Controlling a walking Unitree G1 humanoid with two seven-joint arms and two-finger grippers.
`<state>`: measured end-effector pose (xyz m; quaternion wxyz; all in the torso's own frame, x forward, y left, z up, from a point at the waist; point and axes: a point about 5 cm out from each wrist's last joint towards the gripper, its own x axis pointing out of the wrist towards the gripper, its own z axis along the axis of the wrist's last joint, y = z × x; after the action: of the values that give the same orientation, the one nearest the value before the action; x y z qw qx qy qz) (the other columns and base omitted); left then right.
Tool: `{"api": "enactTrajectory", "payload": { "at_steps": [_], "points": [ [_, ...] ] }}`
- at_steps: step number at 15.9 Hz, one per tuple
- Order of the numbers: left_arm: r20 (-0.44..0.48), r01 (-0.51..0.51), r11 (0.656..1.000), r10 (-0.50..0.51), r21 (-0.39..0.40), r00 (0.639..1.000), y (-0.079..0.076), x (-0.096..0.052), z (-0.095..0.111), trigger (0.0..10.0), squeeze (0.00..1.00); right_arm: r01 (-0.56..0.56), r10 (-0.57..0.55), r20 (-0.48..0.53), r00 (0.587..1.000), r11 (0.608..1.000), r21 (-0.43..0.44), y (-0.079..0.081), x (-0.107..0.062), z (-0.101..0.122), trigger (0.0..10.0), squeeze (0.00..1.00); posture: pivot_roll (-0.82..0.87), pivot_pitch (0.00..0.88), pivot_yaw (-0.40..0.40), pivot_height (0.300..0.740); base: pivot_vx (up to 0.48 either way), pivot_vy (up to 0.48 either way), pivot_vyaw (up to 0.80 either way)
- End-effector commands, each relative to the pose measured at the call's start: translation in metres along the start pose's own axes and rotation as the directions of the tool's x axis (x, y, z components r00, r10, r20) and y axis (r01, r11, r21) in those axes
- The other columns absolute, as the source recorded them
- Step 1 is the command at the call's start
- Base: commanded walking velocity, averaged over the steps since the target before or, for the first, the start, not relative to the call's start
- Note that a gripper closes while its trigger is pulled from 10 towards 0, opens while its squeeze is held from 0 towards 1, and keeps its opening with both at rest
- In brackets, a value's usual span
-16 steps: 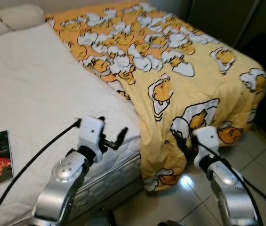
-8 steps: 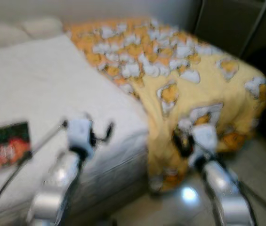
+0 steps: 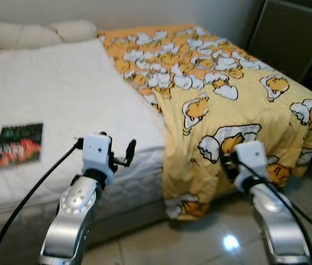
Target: Clean up the room
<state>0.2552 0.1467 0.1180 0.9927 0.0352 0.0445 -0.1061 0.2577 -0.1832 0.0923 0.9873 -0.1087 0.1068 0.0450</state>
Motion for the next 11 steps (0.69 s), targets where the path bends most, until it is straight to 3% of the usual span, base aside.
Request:
{"api": "enactTrajectory", "payload": {
  "at_steps": [1, 5, 11],
  "points": [
    [-0.003, -0.033, 0.999, 0.033, 0.012, 0.999, 0.0057, -0.0032, -0.0009, 10.0, 0.00, -0.027, 0.027, 0.001, 1.000, 0.998, 0.049, 0.0039, 0.0011, 0.0024, 10.0, 0.00, -0.01, 0.000, -0.018, 0.740, 0.000, 0.000, 0.00],
    [0.024, -0.051, 0.999, 0.050, 0.007, 0.998, 0.0076, -0.0038, 0.0016, 10.0, 0.00, -0.087, 0.087, 0.018, 0.996, 0.996, 0.010, 0.0117, -0.0002, 0.0042, 10.0, 0.00, -0.01, 0.000, -0.015, 0.740, 0.000, 0.000, 0.00],
    [0.034, -0.037, 0.999, 0.037, -0.001, 0.999, 0.0049, 0.0017, 0.0037, 10.0, 0.00, -0.084, 0.084, 0.040, 0.996, 0.996, 0.000, 0.0059, 0.0070, 0.0113, 10.0, 0.00, -0.02, 0.000, -0.015, 0.740, 0.303, 0.000, 0.58]
  ]
}}
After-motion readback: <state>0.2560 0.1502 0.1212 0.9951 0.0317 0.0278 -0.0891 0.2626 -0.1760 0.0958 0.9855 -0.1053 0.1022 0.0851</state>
